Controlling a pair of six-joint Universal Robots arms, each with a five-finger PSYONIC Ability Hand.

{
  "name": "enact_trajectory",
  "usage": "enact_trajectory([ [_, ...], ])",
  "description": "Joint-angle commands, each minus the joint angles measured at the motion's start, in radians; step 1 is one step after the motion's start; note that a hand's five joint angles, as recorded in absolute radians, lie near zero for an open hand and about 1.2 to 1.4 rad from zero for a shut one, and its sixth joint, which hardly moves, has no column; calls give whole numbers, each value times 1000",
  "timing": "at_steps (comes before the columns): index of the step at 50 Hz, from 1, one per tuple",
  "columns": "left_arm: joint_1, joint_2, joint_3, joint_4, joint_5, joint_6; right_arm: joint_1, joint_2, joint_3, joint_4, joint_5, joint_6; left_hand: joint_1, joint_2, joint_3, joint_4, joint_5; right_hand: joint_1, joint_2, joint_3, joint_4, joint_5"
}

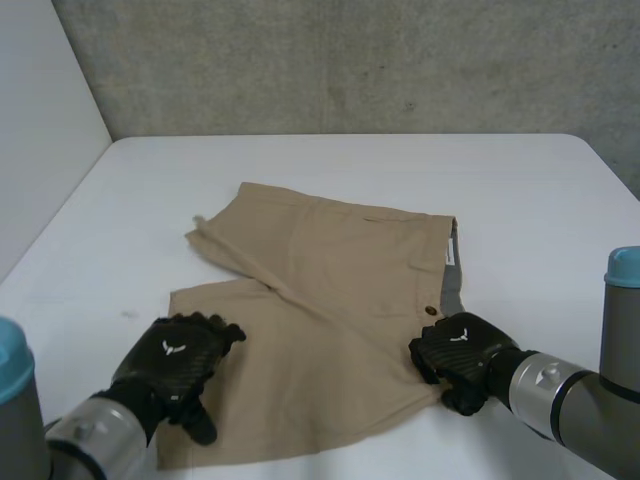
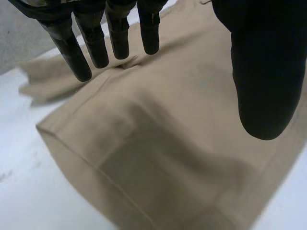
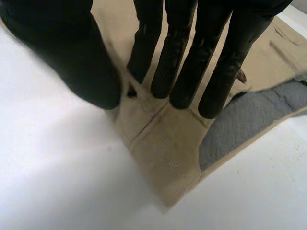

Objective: Fold the shorts.

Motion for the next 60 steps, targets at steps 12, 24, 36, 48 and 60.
enact_trajectory([
  [12, -83, 30, -108, 2, -146, 16, 53, 81, -189, -102, 120, 295, 245, 237, 257, 248, 238, 492, 275, 292, 290, 319],
  [24, -96, -30, -98, 7, -147, 16, 87, 117, -240, -99, 185, 311, 316, 308, 327, 318, 308, 492, 275, 292, 290, 319],
  [36, -168, -99, -62, 25, -150, 14, 102, 123, -234, -99, 185, 309, 348, 340, 359, 350, 340, 492, 275, 292, 290, 319],
  [48, -183, -185, -44, 83, -196, 17, 101, 121, -229, -99, 186, 308, 661, 653, 673, 664, 654, 492, 275, 292, 290, 319],
  [60, -177, -194, -18, 168, -244, 20, 95, 115, -228, -99, 188, 303, 1114, 1106, 1125, 1116, 1106, 492, 275, 292, 290, 319],
])
